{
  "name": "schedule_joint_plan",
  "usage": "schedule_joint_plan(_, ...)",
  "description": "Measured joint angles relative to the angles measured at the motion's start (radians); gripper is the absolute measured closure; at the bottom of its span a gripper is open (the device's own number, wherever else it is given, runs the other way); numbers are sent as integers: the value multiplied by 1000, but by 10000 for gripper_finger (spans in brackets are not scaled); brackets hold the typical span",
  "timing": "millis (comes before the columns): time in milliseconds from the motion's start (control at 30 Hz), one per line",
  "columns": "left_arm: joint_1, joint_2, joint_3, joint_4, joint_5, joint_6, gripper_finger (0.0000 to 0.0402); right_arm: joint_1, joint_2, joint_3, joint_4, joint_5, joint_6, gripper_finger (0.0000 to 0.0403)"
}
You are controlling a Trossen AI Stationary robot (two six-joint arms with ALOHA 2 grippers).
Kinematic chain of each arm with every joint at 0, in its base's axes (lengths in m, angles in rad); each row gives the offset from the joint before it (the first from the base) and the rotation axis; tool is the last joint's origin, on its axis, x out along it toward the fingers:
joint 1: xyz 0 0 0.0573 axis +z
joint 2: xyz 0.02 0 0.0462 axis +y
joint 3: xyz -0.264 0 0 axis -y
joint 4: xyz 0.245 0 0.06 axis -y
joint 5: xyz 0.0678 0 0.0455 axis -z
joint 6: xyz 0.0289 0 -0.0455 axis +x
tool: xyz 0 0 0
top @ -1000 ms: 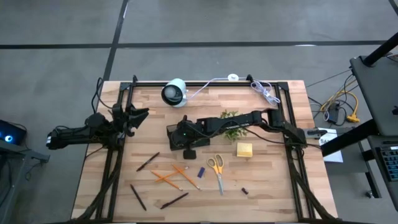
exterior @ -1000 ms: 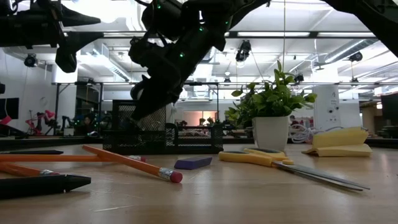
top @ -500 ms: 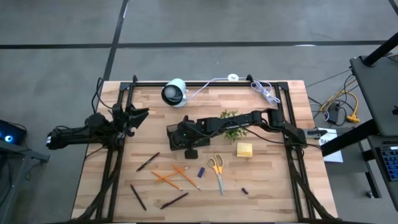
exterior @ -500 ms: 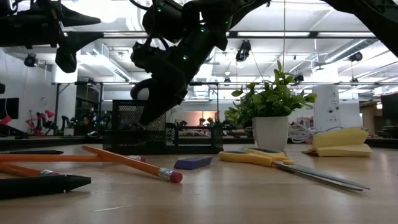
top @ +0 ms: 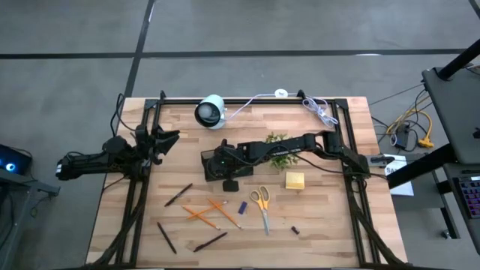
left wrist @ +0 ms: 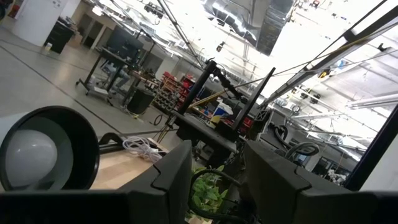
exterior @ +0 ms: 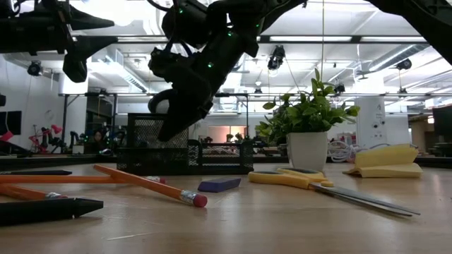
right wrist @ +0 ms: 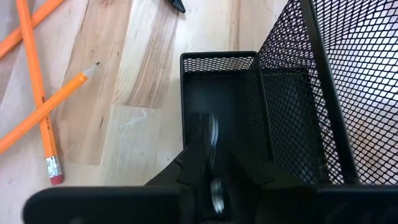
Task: Pick and place office supplies into organizer
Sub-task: Put the right binder clip in the black desk organizer, then put the binder clip in the black desk organizer
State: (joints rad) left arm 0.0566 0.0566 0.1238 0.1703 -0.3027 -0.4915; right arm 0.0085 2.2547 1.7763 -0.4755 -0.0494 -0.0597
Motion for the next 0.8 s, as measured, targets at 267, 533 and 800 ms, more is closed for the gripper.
schedule_joint_plan(267,0,0,0,0,0,0,269,0,0,0,0,0,1,325)
schedule_joint_plan(533,0,0,0,0,0,0,269,0,-22,0,-2,-1,78,314)
schedule_joint_plan(800,0,0,0,-1,0,0,269,4,-84,0,-62,1,96,321)
